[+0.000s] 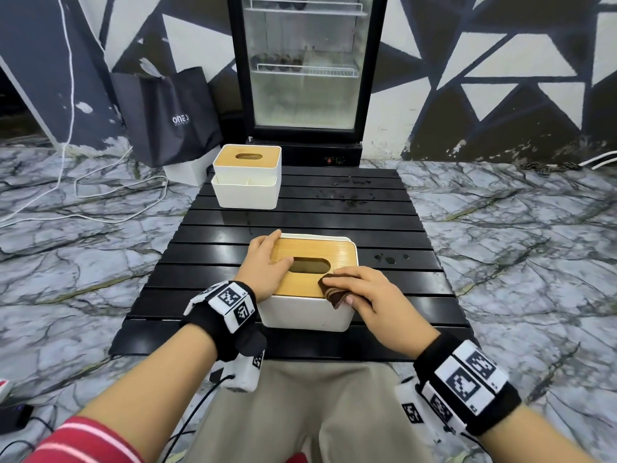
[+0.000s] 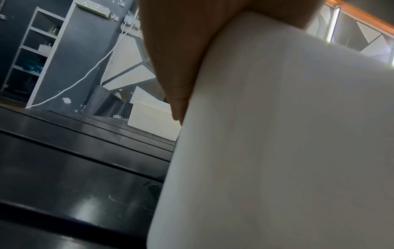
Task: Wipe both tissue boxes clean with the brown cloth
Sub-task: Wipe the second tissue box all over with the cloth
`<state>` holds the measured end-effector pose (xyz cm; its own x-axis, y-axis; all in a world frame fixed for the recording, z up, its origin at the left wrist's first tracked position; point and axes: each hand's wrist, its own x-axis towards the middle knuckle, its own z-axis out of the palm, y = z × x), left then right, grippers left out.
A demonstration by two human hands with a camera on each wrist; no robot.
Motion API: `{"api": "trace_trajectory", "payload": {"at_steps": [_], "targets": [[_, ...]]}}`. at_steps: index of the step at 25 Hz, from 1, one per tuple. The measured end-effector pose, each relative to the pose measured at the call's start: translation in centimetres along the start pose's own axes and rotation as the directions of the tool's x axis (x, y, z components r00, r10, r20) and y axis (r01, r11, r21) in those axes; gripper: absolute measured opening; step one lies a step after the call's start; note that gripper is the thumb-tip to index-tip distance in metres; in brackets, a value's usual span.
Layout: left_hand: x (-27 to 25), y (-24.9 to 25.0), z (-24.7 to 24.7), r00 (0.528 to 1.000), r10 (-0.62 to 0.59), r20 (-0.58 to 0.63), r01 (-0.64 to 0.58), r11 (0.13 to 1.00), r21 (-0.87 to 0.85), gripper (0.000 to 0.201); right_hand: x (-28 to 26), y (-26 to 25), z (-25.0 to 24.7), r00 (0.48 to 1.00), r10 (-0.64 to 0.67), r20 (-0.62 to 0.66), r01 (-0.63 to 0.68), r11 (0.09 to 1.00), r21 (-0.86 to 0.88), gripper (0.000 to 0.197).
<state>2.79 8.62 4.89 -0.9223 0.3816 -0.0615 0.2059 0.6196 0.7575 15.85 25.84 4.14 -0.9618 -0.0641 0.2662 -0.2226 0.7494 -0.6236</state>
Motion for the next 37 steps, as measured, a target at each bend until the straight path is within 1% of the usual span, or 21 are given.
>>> {"api": "trace_trajectory", "payload": {"at_steps": [3, 7, 10, 12, 13, 14, 15, 16, 17, 18, 20, 22, 23, 25, 28, 31, 33, 34, 35, 36, 37], "targets": [[-0.7, 0.1, 0.5, 0.996, -0.052, -0.074, 0.045, 0.994, -0.098, 0.061, 1.0, 0.5, -0.5, 1.000, 0.015, -0.027, -0.015, 1.000, 0.005, 0.043], [-1.8, 0.2, 1.7, 0.969, -0.173, -0.178, 0.135, 0.969, -0.206, 0.065, 2.7, 1.3, -1.2, 0.997, 0.072, -0.030, -0.073, 0.997, -0.015, 0.042], [-2.7, 0.1, 2.1, 0.965, -0.218, -0.145, 0.171, 0.945, -0.277, 0.069, 3.7, 2.0, -1.4, 0.989, 0.121, -0.089, -0.124, 0.992, -0.029, 0.041], [-3.6, -0.2, 2.0, 0.979, -0.184, -0.091, 0.162, 0.965, -0.208, 0.072, 4.2, 2.6, -1.6, 0.976, 0.166, -0.138, -0.172, 0.984, -0.035, 0.041], [-4.0, -0.4, 1.7, 0.987, -0.144, -0.076, 0.135, 0.985, -0.111, 0.074, 4.5, 2.8, -1.7, 0.973, 0.179, -0.142, -0.185, 0.982, -0.026, 0.041], [-4.3, -0.5, 1.3, 0.995, -0.076, -0.070, 0.077, 0.997, 0.005, 0.077, 4.6, 3.0, -1.9, 0.974, 0.183, -0.136, -0.186, 0.982, -0.010, 0.041], [-4.5, -0.7, 1.0, 0.998, 0.027, -0.055, -0.020, 0.992, 0.122, 0.083, 4.7, 3.1, -2.0, 0.974, 0.185, -0.134, -0.185, 0.983, 0.011, 0.040], [-4.6, -0.7, 0.7, 0.989, 0.147, -0.014, -0.141, 0.965, 0.223, 0.086, 4.6, 3.1, -2.1, 0.971, 0.192, -0.142, -0.188, 0.981, 0.043, 0.039], [-4.5, -0.6, 0.6, 0.964, 0.259, 0.056, -0.264, 0.915, 0.304, 0.089, 4.5, 3.0, -2.3, 0.965, 0.206, -0.164, -0.194, 0.977, 0.087, 0.038], [-4.4, -0.5, 0.5, 0.931, 0.336, 0.143, -0.365, 0.854, 0.371, 0.092, 4.2, 2.9, -2.4, 0.955, 0.222, -0.195, -0.198, 0.971, 0.135, 0.035], [-4.0, -0.3, 0.5, 0.883, 0.379, 0.277, -0.470, 0.734, 0.490, 0.092, 3.7, 2.6, -2.6, 0.936, 0.246, -0.251, -0.199, 0.959, 0.200, 0.033], [-3.6, -0.2, 0.7, 0.873, 0.354, 0.335, -0.488, 0.649, 0.584, 0.088, 3.3, 2.5, -2.6, 0.928, 0.250, -0.277, -0.193, 0.957, 0.219, 0.033], [-3.4, -0.2, 0.8, 0.872, 0.346, 0.345, -0.489, 0.627, 0.607, 0.083, 3.1, 2.6, -2.6, 0.926, 0.249, -0.284, -0.187, 0.956, 0.228, 0.033], [-3.2, -0.1, 1.0, 0.871, 0.344, 0.350, -0.491, 0.620, 0.612, 0.076, 2.7, 2.7, -2.6, 0.921, 0.255, -0.293, -0.184, 0.951, 0.249, 0.033], [-3.2, 0.0, 0.7, 0.877, 0.392, 0.277, -0.480, 0.685, 0.548, 0.063, 2.4, 2.3, -2.7, 0.904, 0.276, -0.327, -0.183, 0.940, 0.289, 0.034], [-2.9, 0.5, -0.3, 0.890, 0.417, 0.186, -0.456, 0.791, 0.409, 0.065, 2.6, 1.0, -2.8, 0.881, 0.267, -0.391, -0.135, 0.933, 0.334, 0.037], [-2.6, 1.1, -1.5, 0.906, 0.414, 0.091, -0.423, 0.895, 0.141, 0.053, 3.1, 0.0, -2.5, 0.873, 0.228, -0.431, -0.071, 0.934, 0.350, 0.042], [-2.5, 1.4, -2.0, 0.923, 0.383, 0.037, -0.382, 0.924, -0.023, 0.044, 3.5, -0.4, -2.2, 0.868, 0.208, -0.450, -0.039, 0.934, 0.355, 0.043], [-2.3, 1.7, -2.4, 0.942, 0.336, 0.007, -0.330, 0.929, -0.165, 0.038, 3.8, -0.8, -1.8, 0.863, 0.190, -0.469, -0.015, 0.936, 0.353, 0.043], [-2.2, 1.8, -2.8, 0.958, 0.286, -0.010, -0.279, 0.924, -0.260, 0.035, 4.1, -1.1, -1.2, 0.857, 0.177, -0.485, 0.001, 0.939, 0.345, 0.043], [-2.0, 1.8, -2.9, 0.968, 0.251, -0.018, -0.244, 0.919, -0.308, 0.034, 4.4, -1.3, -0.6, 0.851, 0.166, -0.498, 0.009, 0.944, 0.330, 0.042]]}}
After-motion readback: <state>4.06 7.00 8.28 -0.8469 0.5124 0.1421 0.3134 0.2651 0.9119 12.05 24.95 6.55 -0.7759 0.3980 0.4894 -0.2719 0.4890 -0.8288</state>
